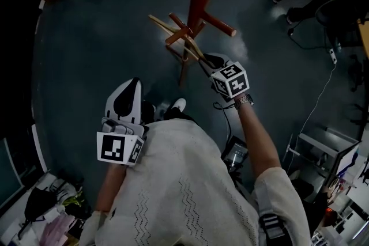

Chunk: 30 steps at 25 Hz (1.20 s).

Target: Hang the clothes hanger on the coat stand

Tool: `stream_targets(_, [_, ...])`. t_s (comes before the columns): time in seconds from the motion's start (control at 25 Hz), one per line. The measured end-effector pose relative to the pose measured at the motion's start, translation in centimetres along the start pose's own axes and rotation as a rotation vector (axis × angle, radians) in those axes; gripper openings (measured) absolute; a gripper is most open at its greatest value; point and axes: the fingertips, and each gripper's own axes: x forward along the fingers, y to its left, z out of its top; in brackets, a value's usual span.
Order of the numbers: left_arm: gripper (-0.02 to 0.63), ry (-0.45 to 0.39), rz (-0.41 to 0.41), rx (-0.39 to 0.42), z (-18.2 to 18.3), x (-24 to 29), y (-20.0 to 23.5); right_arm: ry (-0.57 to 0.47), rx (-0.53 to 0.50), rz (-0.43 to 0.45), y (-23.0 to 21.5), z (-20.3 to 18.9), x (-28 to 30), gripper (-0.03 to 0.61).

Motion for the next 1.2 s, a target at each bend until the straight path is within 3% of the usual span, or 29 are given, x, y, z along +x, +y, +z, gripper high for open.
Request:
stream_targets(0.28, [0.012,-0.002,-0.019,-0.016,-0.1,0.1,0.0,-0.097,0.11,-0.011,-0.1,-0.6,-2.4,0.071])
stream_targets(0.64, [0.012,-0.001,-0.062,-0.025,-0.7,-0.3,0.0,-0.182,0.137,-0.107,0.0,-0.4,-6.9,0.07])
stream_targets(0.92, [0.012,-0.02,-0.089,-0.034,-0.1,-0.7,0.3,-0.329,0.102,-0.075,5.8,5.6,-11.8,0.021])
stream_targets(1.2, [0.012,-0.042,-0.145,-0.026,0.3,-1.4,-0.3,-0.381,-0.042,-0.099,13.9,9.6,-13.3,0.018])
